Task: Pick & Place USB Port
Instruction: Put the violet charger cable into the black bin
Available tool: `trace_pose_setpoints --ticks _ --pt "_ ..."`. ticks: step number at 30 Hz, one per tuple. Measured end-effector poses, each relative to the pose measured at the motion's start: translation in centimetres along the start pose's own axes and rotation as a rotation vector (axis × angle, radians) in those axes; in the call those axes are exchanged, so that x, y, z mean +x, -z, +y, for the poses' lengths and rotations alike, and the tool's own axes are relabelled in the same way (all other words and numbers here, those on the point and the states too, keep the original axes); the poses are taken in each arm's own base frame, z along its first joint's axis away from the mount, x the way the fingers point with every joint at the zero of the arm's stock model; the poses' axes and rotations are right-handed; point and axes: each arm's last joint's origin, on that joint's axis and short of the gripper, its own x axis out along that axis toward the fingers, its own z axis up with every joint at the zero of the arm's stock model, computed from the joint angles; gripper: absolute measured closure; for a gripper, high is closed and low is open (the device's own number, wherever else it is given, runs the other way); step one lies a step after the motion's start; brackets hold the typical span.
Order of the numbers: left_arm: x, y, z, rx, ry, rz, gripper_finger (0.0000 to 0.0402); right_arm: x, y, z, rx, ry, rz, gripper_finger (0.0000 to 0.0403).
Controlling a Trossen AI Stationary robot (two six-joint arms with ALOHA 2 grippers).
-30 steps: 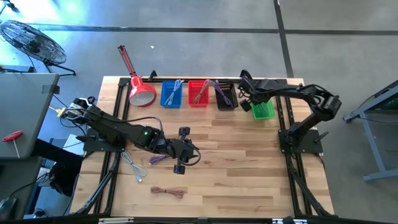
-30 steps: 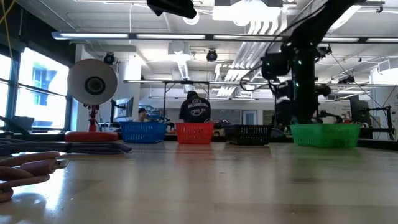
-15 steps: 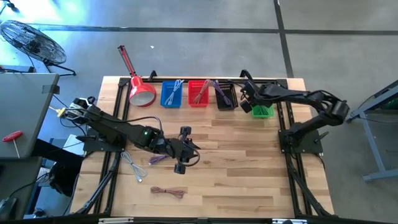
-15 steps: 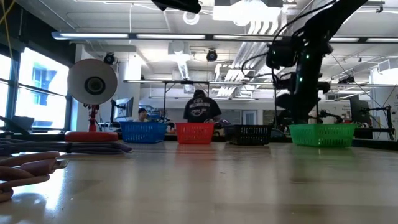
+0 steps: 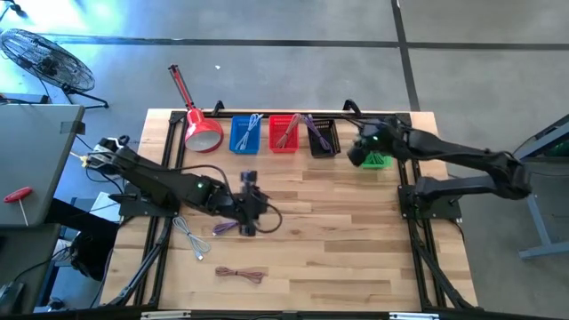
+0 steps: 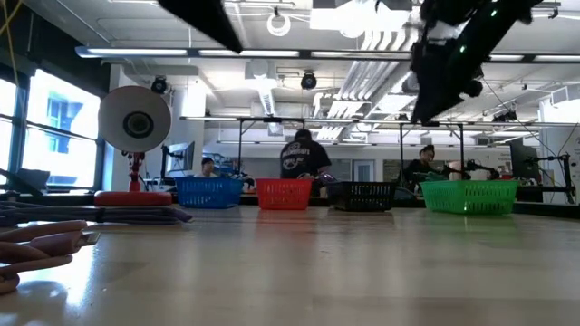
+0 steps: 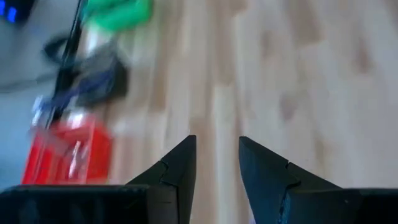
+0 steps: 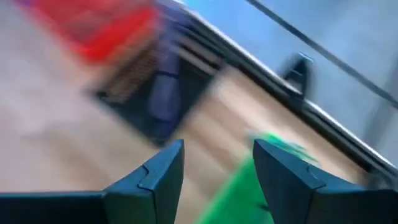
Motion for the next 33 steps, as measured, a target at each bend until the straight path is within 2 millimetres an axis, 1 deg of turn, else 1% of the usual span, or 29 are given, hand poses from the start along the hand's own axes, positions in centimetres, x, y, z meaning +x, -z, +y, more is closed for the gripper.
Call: trace_pose_setpoints --ticks 3,5,7,10,13,18,22,25,28,30,33 --pt "-0.9 0.9 0.6 -0.056 -0.022 0.070 0.0286 -1.9 0.2 1.0 -0.038 -0.188 -0.085 0.0217" --pt "-1.5 1.4 0.8 -0.094 0.030 0.106 0.0286 -2.9 0.5 1.8 -0.069 -0.308 -0.156 0.0215" --pt "-1.7 1.7 0.6 -0.149 0.116 0.147 0.0286 -3.7 1.0 2.5 -0.099 -0.410 -0.214 0.0213" --pt "-1.7 2.4 0.3 -0.213 0.187 0.241 0.0286 -4.2 2.2 3.9 -0.134 -0.554 -0.298 0.0213" --pt "-1.3 3.0 0.0 -0.284 0.207 0.345 0.0286 -4.2 3.8 5.3 -0.163 -0.666 -0.363 0.0213" --pt "-0.8 4.8 -0.3 -0.416 0.102 0.568 0.0282 -3.4 6.8 7.1 -0.151 -0.763 -0.466 0.0213" --pt "-0.3 5.4 -0.6 -0.454 0.042 0.649 0.0250 -3.5 8.5 7.7 -0.131 -0.856 -0.623 0.0213" --pt "0.2 5.4 -0.9 -0.462 0.045 0.651 0.0215 -4.0 9.3 7.9 -0.127 -0.920 -0.719 0.0213" --pt "0.7 5.5 -1.1 -0.447 0.041 0.670 0.0187 -4.3 9.9 8.1 -0.138 -0.956 -0.736 0.0213" --pt "1.2 5.6 -1.4 -0.446 0.033 0.682 0.0175 -4.5 10.0 8.3 -0.148 -0.970 -0.734 0.0213" --pt "2.3 5.7 -2.1 -0.459 0.031 0.703 0.0170 -5.1 10.0 8.5 -0.174 -0.988 -0.754 0.0213"
